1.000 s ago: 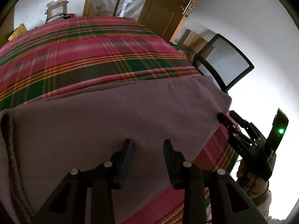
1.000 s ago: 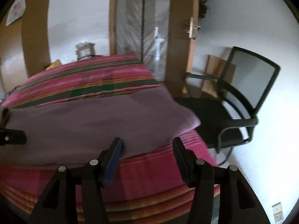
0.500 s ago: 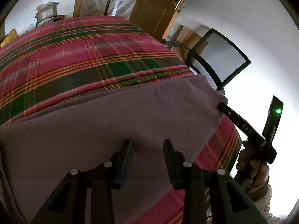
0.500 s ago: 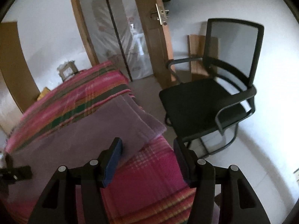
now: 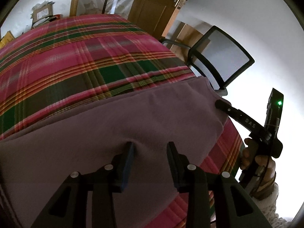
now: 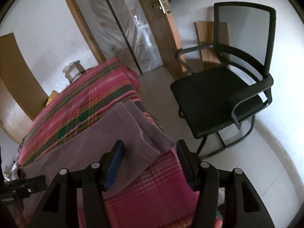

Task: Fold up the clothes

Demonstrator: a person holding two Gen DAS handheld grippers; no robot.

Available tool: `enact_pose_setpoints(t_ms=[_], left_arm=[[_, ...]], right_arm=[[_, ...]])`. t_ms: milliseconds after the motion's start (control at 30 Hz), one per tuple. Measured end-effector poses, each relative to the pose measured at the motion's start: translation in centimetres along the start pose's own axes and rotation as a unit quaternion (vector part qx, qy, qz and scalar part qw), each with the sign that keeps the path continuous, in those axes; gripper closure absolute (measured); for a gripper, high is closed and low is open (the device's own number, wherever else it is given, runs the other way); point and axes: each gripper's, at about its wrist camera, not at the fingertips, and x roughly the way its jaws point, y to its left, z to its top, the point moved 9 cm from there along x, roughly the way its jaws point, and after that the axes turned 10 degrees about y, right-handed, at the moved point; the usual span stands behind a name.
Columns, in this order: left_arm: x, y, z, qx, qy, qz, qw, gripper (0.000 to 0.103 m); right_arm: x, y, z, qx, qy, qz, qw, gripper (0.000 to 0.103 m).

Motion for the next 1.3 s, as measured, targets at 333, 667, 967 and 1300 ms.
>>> enact_pose_setpoints(t_ms=[333,667,967,1300], left_arm=[[0.4,-0.2,0.7,0.000,0.005,0.002,1.0000,0.066],[0.3,-0.1,0.9,-0.013,0.010,-0.020,0.9997,0.066],[-0.2,-0.6,1.6,-0.033,0.021,-0.073,0.9966,0.066],[-1.3,-2.0,3.4,-0.071,0.013,-0.204,0.9762,0.062]], right_arm=[[-0.1,0.8,0.3,-0.026,-0.015,-0.028,0.999,0.067],[-0.9,2.5,0.3,-0.064,-0.042,-0.039,0.996,0.086],[-3.7,7.5,-0.4,-0.152,-0.097,-0.048,0.982,0.087],[-4.6,13.0,-3.8,-0.254,-0.119,-0.065,0.958,0.088]])
